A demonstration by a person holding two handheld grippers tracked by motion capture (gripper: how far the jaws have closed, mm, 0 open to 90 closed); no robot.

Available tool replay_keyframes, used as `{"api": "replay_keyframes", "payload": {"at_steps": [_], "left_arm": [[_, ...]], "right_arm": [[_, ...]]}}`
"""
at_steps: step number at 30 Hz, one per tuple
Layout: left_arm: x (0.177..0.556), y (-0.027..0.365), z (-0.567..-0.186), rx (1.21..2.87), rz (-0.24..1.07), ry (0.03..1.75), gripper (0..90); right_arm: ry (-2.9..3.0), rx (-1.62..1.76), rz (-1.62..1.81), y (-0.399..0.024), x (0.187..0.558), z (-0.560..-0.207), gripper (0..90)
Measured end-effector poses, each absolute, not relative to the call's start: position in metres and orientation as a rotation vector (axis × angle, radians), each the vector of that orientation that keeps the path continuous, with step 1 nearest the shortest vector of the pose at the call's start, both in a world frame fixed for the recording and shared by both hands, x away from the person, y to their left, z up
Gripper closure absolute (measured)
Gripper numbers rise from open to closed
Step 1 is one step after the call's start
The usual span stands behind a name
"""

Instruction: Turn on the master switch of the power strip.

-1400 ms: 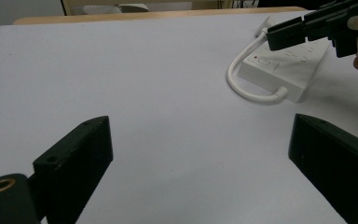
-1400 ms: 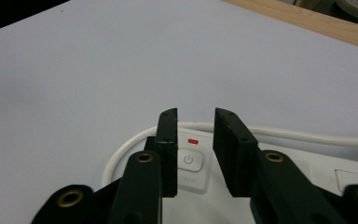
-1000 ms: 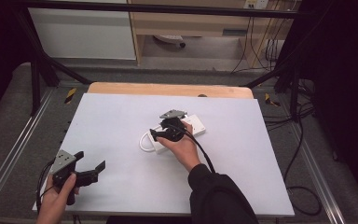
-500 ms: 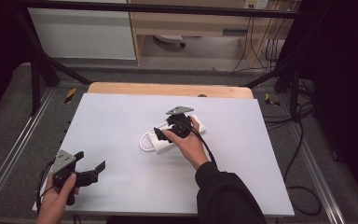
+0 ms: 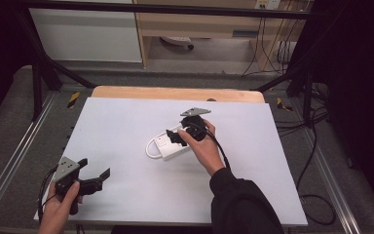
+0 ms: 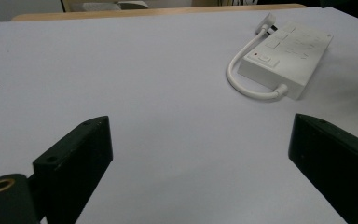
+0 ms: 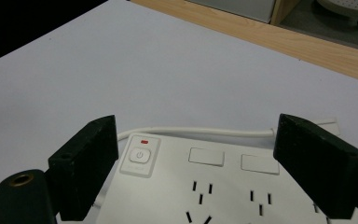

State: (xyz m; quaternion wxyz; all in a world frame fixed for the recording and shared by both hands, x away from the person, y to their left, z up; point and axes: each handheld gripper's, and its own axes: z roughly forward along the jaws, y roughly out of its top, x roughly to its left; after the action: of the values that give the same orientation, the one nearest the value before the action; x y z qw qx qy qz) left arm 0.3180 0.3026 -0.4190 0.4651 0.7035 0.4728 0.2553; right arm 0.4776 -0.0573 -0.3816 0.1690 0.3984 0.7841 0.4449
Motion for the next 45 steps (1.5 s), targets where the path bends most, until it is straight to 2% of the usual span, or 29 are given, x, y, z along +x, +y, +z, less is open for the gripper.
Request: {"api": "replay_keyframes", "payload": {"at_steps": [34, 45], "left_arm": [[0.318, 0.304, -0.419, 1.724, 0.626, 1.173, 6.1], [0.318, 0.303, -0.419, 1.724, 0.619, 1.178, 6.1]], "right_arm": [[2.140, 1.162, 1.323, -0.105, 0.469, -0.357, 14.1], [2.103, 1.195, 1.357, -0.126, 0.466, -0.353, 11.5]]}}
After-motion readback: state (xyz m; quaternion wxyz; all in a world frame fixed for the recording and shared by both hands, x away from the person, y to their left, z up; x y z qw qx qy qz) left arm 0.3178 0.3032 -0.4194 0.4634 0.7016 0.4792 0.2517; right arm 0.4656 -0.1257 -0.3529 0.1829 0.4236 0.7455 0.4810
